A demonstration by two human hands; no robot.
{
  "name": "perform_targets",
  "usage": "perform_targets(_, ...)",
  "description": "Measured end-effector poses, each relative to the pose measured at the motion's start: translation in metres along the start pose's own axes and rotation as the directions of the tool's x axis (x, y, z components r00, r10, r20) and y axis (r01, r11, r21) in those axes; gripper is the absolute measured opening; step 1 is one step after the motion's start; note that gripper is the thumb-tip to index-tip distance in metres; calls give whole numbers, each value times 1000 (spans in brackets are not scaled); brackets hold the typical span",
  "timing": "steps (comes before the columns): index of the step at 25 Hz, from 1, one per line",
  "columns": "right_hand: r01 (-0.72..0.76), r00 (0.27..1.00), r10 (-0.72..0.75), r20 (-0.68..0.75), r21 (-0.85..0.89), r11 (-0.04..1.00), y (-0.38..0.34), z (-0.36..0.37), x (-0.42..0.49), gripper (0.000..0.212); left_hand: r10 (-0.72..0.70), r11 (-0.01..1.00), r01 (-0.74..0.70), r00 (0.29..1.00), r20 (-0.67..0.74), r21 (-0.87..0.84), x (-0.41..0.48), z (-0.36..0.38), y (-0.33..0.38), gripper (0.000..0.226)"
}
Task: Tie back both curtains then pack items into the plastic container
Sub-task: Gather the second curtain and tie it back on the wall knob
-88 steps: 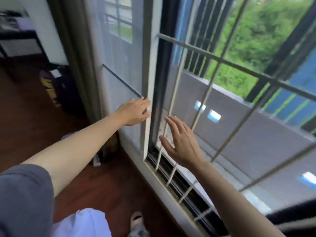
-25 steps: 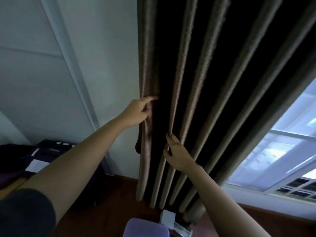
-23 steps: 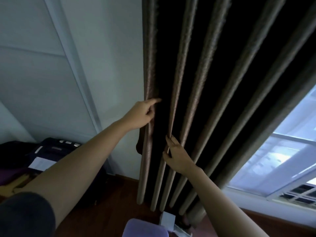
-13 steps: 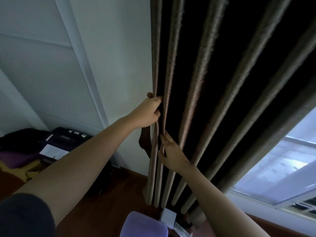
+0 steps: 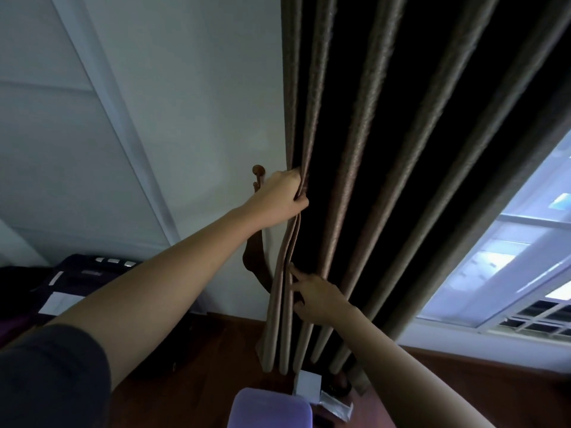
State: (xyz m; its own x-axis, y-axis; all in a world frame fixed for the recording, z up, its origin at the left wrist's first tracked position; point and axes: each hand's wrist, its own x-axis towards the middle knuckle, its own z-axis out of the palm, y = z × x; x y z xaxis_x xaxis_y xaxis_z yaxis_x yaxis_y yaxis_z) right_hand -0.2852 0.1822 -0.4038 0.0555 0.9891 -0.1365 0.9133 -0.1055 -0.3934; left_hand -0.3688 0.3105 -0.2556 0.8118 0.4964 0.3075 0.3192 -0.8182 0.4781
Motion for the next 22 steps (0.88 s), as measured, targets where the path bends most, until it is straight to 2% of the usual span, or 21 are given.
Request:
perform_targets(1,-16,983,17,-182,8,1000,-1,-1,-9,40,4,1000,-4,1000,-4,1,0,0,-1,17)
perform_targets(2,-10,887,26,-461,37,999,-4,-6,-16,29,7,1000,-7,1000,-6,10,1,-1,-1,19)
perform_targets(3,-22,720,70,-690,77,997,-7,-18,-18,23,10,1000,-10,1000,-4,21,1,-2,0,19)
perform_targets(4,-24,527,130,-840,138,990,-8,-32,-16,28,16,999,-16,1000,0,33,1,-2,0,19)
perform_targets(5,-4,426,215,-879,236,972,-8,-52,-9,40,21,999,-21,1000,3,43,1,-2,1,20)
perform_targets(6,32,447,296,-844,345,938,-10,-73,-4,55,22,998,-22,1000,5,52,1,-2,1,21)
perform_targets(7,33,521,362,-773,442,896,-11,-89,3,66,23,998,-23,1000,6,59,1,-2,2,25)
perform_targets(8,-12,607,386,-695,477,879,-10,-98,9,68,27,998,-27,1000,6,64,1,-2,3,29)
perform_targets(9,-90,674,379,-634,440,894,-8,-101,13,61,30,997,-31,999,11,69,1,-3,3,34)
perform_targets(11,-200,756,338,-561,293,935,-4,-86,13,42,25,997,-28,999,37,77,1,-4,4,35)
perform_targets(14,-174,850,284,-443,273,946,-5,-48,7,27,26,998,-30,997,77,52,4,0,10,12)
perform_targets(17,-143,859,276,-431,316,938,-5,-39,13,26,43,999,-44,996,80,9,9,7,14,8)
perform_targets(22,-202,882,259,-395,180,963,5,-42,18,23,-15,999,19,997,72,-44,11,10,21,7)
